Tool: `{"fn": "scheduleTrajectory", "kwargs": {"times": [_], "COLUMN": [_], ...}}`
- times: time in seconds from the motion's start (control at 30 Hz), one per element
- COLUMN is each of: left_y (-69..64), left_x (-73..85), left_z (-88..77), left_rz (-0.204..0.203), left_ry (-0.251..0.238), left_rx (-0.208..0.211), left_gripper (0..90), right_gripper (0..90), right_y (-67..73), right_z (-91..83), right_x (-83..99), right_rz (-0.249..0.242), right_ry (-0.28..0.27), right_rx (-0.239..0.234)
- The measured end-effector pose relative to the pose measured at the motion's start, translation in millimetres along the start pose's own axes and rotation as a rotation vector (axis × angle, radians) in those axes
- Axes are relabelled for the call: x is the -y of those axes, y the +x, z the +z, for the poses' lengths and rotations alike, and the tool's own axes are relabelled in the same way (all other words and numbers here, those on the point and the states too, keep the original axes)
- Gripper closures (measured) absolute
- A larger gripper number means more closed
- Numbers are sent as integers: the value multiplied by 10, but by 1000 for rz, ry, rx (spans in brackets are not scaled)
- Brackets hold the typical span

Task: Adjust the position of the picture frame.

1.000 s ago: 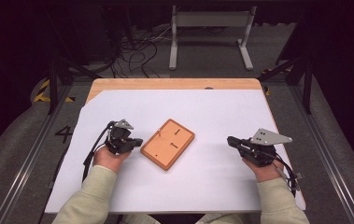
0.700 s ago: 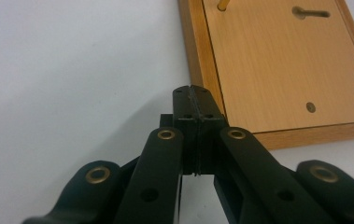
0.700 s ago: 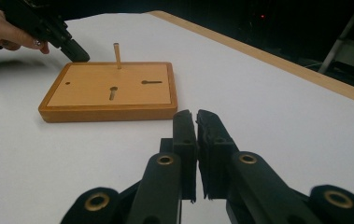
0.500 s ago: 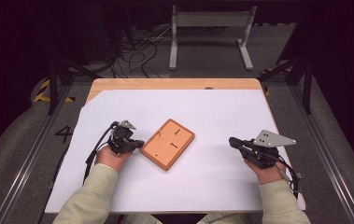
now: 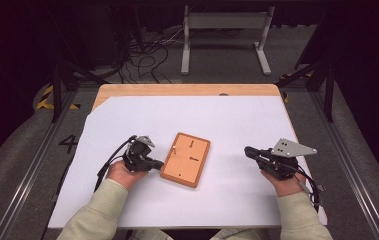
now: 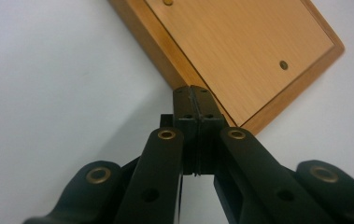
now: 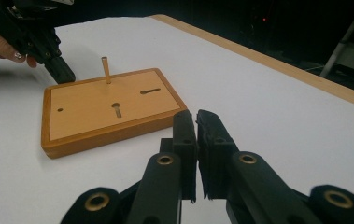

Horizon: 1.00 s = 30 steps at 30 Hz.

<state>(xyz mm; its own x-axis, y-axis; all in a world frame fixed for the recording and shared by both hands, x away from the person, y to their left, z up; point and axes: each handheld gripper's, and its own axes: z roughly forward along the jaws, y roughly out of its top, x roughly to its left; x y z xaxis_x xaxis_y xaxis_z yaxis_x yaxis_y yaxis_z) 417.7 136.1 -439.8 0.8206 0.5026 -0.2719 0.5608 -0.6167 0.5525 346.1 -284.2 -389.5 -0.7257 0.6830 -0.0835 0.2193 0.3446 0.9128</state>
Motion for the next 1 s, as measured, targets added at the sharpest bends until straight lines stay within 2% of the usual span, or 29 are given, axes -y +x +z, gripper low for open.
{"fn": "scheduleTrajectory", "kwargs": {"times": [0.37,0.63,0.83,0.93,1.0], "left_y": [-225,-431,-523,-585,-617], "left_x": [-90,-169,-204,-226,-235], "left_z": [112,242,316,352,350], "left_rz": [76,125,140,161,174], "left_ry": [33,35,28,26,32], "left_rx": [76,128,149,145,127], "left_gripper": [896,895,896,895,896], "right_gripper": [863,865,867,870,873], "right_y": [-6,-6,0,4,5], "right_z": [1,12,25,46,61], "right_x": [-3,1,3,5,5], "right_rz": [3,7,10,12,16], "right_ry": [5,14,25,36,41], "right_rx": [0,-1,0,-3,-3]}}
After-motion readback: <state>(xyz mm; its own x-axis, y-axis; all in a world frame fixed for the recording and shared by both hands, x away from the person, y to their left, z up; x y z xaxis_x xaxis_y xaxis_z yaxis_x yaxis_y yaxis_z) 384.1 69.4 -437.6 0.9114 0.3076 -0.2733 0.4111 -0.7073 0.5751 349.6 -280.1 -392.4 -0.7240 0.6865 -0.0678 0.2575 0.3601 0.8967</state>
